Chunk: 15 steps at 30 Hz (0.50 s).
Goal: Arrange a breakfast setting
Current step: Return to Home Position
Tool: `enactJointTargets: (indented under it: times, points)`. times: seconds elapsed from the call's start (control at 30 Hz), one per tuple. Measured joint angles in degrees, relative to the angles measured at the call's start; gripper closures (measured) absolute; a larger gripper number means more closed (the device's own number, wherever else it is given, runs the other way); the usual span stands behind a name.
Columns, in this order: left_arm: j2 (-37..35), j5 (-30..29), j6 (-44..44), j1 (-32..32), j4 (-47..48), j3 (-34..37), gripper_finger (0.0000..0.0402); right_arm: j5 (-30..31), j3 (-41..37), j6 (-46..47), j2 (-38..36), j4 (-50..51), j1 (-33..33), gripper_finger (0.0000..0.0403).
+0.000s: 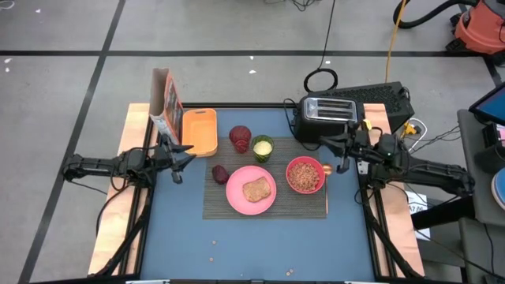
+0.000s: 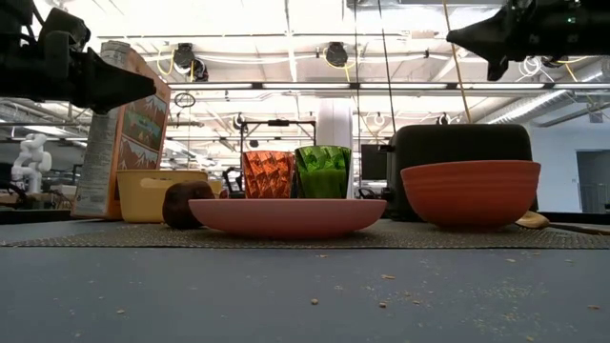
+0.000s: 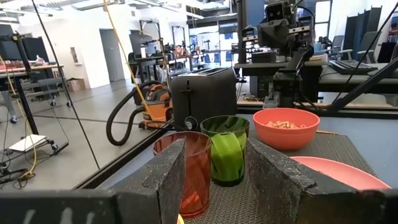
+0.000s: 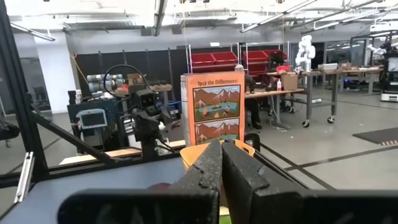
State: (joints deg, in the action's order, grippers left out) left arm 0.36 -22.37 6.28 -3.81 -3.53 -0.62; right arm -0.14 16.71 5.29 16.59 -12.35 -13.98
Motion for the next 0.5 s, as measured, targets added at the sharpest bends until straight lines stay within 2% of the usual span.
enactJointTargets:
  times: [0.3,0.5]
  points:
    - [0.0,0.0,-0.1,0.0,0.0,0.0,0.0229,0.0,0.0,0.0,-6.7,6.3,0.0,0.04]
    - [0.0,0.0,-0.2,0.0,0.0,0.0,0.0229,0.0,-0.2,0.0,-8.4,8.5,0.0,0.04]
